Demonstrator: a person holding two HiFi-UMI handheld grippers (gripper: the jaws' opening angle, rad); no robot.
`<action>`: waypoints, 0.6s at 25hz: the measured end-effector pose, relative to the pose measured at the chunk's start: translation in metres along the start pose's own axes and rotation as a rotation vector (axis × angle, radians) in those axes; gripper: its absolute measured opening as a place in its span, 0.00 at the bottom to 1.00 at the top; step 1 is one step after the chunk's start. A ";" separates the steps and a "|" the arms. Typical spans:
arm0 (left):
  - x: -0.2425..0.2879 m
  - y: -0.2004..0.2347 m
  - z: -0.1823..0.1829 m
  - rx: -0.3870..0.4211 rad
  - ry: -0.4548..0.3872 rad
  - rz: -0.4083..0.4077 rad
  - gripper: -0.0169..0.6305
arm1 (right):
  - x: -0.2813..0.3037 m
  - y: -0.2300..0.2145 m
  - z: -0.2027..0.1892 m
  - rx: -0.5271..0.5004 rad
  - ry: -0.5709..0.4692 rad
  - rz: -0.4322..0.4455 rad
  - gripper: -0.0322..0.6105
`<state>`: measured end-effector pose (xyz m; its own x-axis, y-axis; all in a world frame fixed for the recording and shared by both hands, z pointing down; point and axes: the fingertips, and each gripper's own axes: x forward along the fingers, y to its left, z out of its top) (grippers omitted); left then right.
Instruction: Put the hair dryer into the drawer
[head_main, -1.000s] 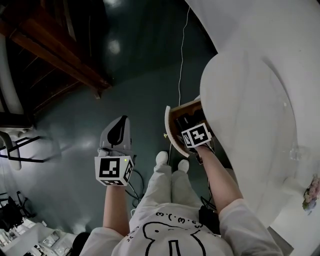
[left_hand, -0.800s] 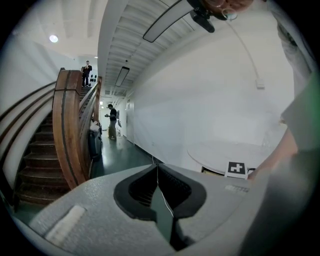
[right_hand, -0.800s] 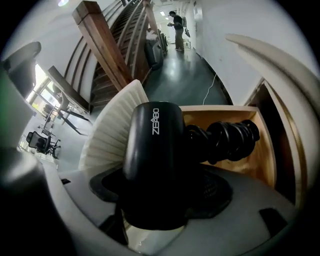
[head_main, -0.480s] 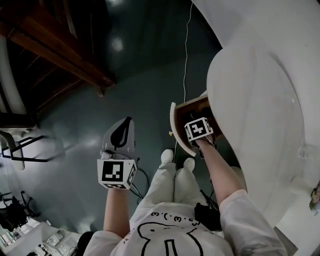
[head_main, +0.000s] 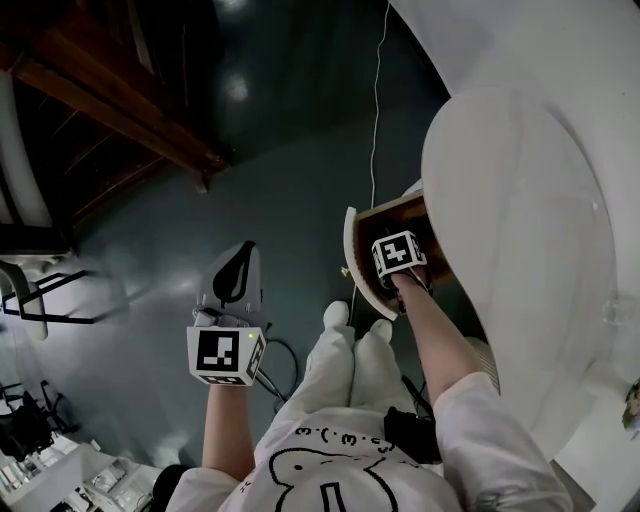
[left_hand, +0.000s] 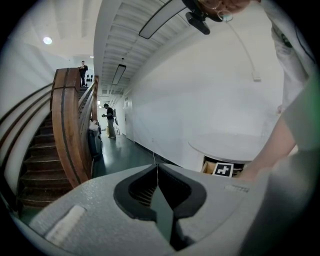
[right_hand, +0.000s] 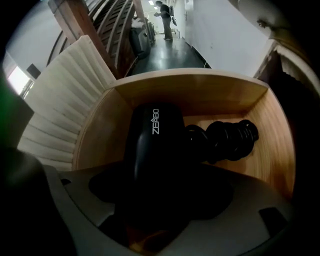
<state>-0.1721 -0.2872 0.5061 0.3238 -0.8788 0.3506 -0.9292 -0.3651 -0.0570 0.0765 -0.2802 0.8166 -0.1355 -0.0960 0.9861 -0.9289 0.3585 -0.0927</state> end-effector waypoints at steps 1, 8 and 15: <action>0.000 0.001 -0.002 0.001 0.002 0.003 0.05 | 0.003 0.001 0.000 -0.008 0.004 -0.002 0.59; 0.004 0.002 -0.013 -0.009 0.000 0.002 0.05 | 0.015 0.001 0.003 -0.021 0.012 -0.041 0.59; 0.009 -0.004 -0.022 -0.018 -0.002 -0.002 0.05 | 0.026 -0.001 -0.001 -0.027 0.040 -0.052 0.59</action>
<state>-0.1697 -0.2874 0.5302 0.3262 -0.8787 0.3485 -0.9315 -0.3615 -0.0394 0.0739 -0.2815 0.8426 -0.0728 -0.0783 0.9943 -0.9245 0.3792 -0.0378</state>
